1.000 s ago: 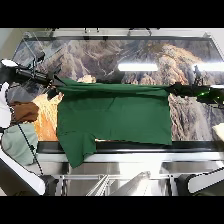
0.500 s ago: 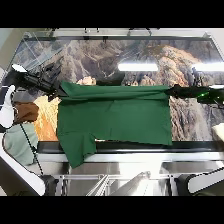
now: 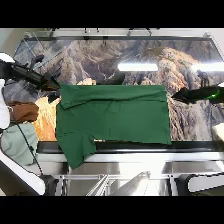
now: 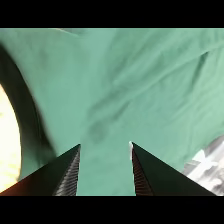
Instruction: Fold the shirts.
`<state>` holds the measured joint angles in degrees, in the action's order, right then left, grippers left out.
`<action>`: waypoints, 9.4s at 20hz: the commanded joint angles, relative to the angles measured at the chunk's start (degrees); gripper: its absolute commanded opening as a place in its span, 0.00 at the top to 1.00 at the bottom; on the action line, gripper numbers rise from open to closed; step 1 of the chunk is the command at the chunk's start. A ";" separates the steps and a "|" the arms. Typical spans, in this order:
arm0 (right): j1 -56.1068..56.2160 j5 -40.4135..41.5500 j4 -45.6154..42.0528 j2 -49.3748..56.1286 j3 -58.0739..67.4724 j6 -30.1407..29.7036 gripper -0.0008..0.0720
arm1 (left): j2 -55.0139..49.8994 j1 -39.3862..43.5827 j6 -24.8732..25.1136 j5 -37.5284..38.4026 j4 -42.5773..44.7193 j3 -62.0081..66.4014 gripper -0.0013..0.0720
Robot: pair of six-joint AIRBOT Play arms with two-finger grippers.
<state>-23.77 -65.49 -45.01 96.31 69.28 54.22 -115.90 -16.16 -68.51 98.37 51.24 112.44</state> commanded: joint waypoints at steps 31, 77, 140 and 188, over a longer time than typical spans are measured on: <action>4.48 4.07 -0.68 -14.99 -37.73 4.50 0.59 | 47.80 0.57 -2.14 -28.50 9.20 -83.12 0.53; -7.56 -12.94 9.75 -22.97 -38.03 5.55 0.97 | 59.71 -18.38 7.56 -18.45 -3.72 -76.91 0.94; 26.60 -5.53 34.86 -13.00 3.56 1.57 0.97 | 0.37 35.04 -3.23 -13.64 -10.01 1.77 0.98; 41.11 8.70 20.90 15.41 10.69 19.47 0.23 | 52.02 7.32 8.92 -20.98 -10.78 -54.34 0.96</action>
<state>14.61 -55.02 -26.04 109.40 76.38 72.75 -63.92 -8.88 -60.10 77.62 40.47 58.15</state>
